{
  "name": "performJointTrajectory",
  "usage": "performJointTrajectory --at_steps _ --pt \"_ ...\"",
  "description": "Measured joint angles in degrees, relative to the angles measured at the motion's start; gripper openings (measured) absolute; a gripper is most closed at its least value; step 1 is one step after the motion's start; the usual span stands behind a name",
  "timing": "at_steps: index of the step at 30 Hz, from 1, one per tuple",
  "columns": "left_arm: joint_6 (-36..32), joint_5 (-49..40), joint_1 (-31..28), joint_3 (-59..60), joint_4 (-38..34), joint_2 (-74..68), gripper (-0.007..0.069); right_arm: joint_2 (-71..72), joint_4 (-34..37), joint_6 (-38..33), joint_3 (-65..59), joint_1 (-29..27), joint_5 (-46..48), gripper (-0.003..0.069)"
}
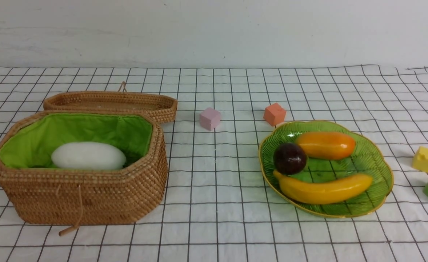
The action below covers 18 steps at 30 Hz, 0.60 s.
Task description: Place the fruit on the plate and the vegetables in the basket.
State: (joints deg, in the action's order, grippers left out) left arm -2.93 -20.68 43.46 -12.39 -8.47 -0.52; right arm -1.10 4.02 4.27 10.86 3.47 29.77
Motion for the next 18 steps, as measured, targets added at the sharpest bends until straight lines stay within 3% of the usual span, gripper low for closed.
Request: performJointTrajectory --at_steps 5,18 --pt "0.0 -0.05 0.0 0.0 0.0 -0.06 -0.0013 1.62 -0.12 0.22 -11.39 -1.52 -6.74 -0.0008" --pt "0.0 -0.17 0.0 0.0 0.06 -0.13 -0.0011 1.74 0.23 0.54 -11.6 -1.52 -7.45 -0.0008"
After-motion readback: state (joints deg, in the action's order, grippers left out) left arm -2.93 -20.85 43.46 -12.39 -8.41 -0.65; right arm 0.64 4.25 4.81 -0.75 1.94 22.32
